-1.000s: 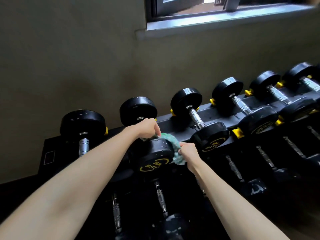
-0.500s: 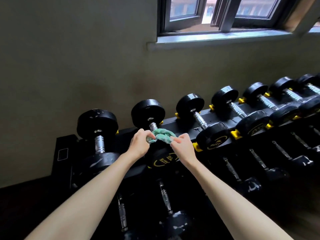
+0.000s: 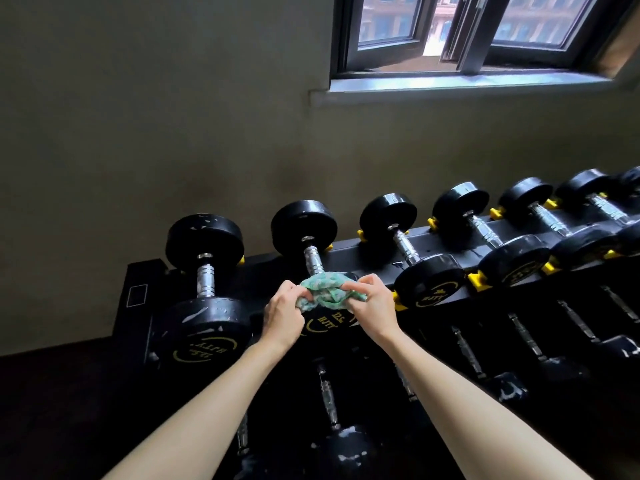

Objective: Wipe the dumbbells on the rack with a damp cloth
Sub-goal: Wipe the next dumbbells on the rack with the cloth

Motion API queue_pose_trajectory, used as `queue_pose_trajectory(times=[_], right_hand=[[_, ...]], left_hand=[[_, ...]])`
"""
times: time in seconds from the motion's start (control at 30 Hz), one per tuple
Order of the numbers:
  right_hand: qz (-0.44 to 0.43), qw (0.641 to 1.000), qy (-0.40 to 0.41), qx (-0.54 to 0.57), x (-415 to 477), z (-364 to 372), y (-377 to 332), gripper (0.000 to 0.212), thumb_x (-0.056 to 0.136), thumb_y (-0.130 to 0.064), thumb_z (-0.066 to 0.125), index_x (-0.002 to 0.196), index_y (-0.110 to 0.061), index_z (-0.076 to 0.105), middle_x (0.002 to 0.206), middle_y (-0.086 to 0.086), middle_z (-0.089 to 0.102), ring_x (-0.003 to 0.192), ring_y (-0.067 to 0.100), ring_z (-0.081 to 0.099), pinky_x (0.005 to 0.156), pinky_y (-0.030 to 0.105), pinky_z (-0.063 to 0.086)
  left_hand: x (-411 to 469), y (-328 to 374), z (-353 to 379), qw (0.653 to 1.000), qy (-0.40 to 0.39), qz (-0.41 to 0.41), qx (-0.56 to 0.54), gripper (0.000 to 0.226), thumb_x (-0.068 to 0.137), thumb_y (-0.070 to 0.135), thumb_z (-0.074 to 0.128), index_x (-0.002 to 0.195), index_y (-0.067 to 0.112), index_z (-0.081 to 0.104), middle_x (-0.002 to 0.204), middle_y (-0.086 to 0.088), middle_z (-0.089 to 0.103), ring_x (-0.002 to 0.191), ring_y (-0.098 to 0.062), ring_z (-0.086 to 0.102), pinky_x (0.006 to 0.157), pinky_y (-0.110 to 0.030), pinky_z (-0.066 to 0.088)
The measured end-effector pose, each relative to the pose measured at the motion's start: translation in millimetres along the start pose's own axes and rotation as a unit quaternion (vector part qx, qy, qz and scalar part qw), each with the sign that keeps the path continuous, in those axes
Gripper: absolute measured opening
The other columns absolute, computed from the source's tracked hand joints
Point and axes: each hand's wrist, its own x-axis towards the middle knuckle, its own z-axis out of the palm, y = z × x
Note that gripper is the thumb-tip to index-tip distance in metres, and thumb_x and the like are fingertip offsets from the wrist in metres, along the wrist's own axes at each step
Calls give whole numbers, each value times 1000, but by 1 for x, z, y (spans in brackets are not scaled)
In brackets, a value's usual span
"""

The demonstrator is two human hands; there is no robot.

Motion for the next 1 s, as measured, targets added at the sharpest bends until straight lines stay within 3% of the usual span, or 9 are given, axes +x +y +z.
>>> queue_pose_trajectory(times=[0.07, 0.2, 0.3, 0.4, 0.5, 0.6, 0.77, 0.9, 1.0], right_hand=[[-6, 1000, -11, 7, -1, -2, 3, 23, 78, 0, 67, 97, -12, 74, 90, -3, 49, 84, 11, 50, 76, 18, 42], [8, 999, -22, 22, -13, -2, 16, 23, 78, 5, 63, 96, -7, 73, 84, -7, 44, 79, 5, 48, 70, 1, 38], [45, 997, -52, 38, -20, -5, 22, 28, 76, 7, 59, 96, -6, 73, 82, -5, 43, 82, 11, 47, 64, 1, 37], [79, 991, -90, 50, -17, -17, 11, 19, 63, -6, 59, 68, -18, 73, 76, -2, 45, 78, 14, 45, 60, 11, 34], [100, 984, -79, 122, -4, -27, -15, 19, 43, -13, 46, 53, -5, 60, 66, 1, 49, 71, 18, 42, 63, 26, 30], [76, 980, -102, 156, 18, -28, -49, 10, 61, -5, 56, 58, -11, 63, 64, -1, 55, 66, 14, 45, 59, 25, 33], [-64, 989, -134, -17, 54, 9, -85, 30, 81, 3, 50, 97, -6, 73, 106, 11, 60, 92, 17, 53, 62, 7, 37], [-148, 960, -186, -147, 65, 44, -88, 38, 80, 9, 44, 94, -8, 75, 111, 12, 62, 108, 27, 57, 89, 23, 41], [-173, 923, -257, -229, 67, 62, -93, 41, 80, 10, 42, 99, -8, 74, 109, 12, 67, 108, 26, 57, 73, 10, 37]], left_hand=[[-6, 5, 3, 1000, 5, -3, 8, 38, 80, -13, 42, 97, 9, 67, 102, -5, 56, 93, -25, 56, 69, -26, 37], [-19, 18, 12, 999, 28, -14, 13, 38, 76, -16, 42, 93, 6, 68, 95, -6, 54, 86, -24, 55, 67, -22, 35], [-24, 27, 14, 1000, -1, 5, 10, 39, 76, -16, 41, 90, 6, 70, 88, 1, 49, 83, -20, 52, 67, -21, 34], [-24, 30, 10, 1000, 3, -8, -2, 39, 72, -17, 42, 86, 4, 72, 85, 0, 50, 87, -25, 55, 67, -22, 34], [-14, 32, -3, 992, 85, -44, -79, 41, 66, -23, 41, 80, -1, 73, 87, -13, 61, 91, -28, 58, 71, -19, 35], [3, 31, -23, 971, 186, -95, -112, 43, 67, -22, 40, 86, -1, 72, 101, -20, 63, 101, -32, 57, 83, -21, 37], [20, 8, -33, 946, 195, -221, -139, 29, 82, -9, 42, 97, -7, 66, 116, -20, 54, 109, -31, 53, 91, -26, 36], [16, -25, -9, 949, 97, -285, -97, 28, 86, -2, 43, 104, -6, 65, 116, -23, 56, 107, -35, 54, 89, -32, 40], [9, -41, 9, 939, 25, -326, -109, 27, 87, 0, 49, 109, -4, 64, 114, -24, 62, 109, -35, 58, 89, -36, 44]])
